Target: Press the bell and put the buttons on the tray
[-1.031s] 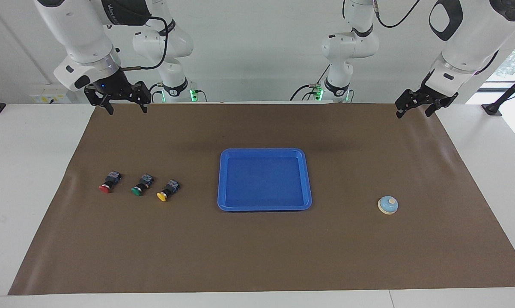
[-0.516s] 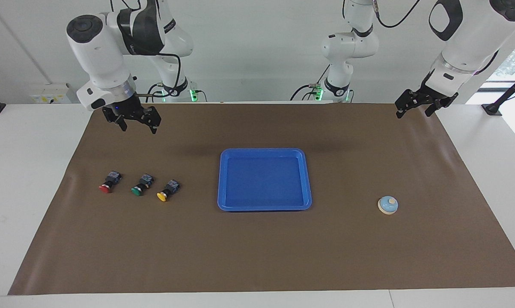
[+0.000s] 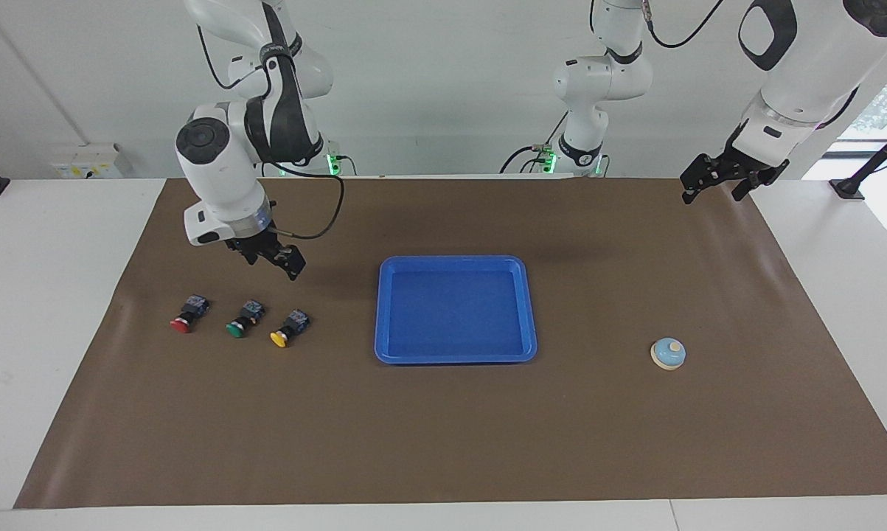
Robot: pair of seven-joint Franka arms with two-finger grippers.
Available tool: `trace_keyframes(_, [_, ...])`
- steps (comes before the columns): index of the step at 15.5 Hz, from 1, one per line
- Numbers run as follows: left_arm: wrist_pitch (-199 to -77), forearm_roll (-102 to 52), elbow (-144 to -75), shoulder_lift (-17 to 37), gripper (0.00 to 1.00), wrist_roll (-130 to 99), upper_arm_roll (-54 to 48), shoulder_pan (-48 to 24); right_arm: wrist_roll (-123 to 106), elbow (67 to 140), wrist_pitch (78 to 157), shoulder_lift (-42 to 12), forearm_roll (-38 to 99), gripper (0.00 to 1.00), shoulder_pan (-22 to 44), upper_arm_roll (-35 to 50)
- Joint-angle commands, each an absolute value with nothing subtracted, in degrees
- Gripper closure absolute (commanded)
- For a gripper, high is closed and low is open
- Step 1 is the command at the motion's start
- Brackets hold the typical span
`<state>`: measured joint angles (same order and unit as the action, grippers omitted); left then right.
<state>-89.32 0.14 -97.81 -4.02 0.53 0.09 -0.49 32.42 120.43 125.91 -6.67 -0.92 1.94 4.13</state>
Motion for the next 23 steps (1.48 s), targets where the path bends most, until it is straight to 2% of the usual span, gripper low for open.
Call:
trace_keyframes(1, [-89.3,-0.7,-98.3,-4.9,0.0,0.6,0.3,-0.4,35.0,121.6,130.2,-8.7,0.1,0.0,1.6,4.3])
trace_keyframes(8, [-89.3,-0.7,-98.3,-4.9,0.0,0.6,0.3,-0.4,35.9,117.3,135.4,-16.1,0.2,0.02,1.6,4.3])
trace_keyframes(17, [-89.3,-0.7,-98.3,-4.9,0.0,0.6,0.3,-0.4,39.1,114.5,138.2,-20.2,0.2,0.09,1.8,4.4])
trace_keyframes(19, [-89.3,-0.7,-98.3,-4.8,0.0,0.6,0.3,-0.4,39.4,114.5,138.2,-20.3,0.1,0.13,2.1,4.4])
trace_keyframes(20, [-89.3,-0.7,-98.3,-4.9,0.0,0.6,0.3,-0.4,39.6,114.6,138.1,-20.3,0.1,0.18,2.2,4.4])
trace_keyframes(21, [-89.3,-0.7,-98.3,-4.9,0.0,0.6,0.3,-0.4,40.2,114.6,138.0,-20.3,0.1,0.28,2.4,4.4])
trace_keyframes(23, [-89.3,-0.7,-98.3,-4.9,0.0,0.6,0.3,-0.4,40.8,114.6,137.6,-20.3,0.2,0.63,3.1,4.4])
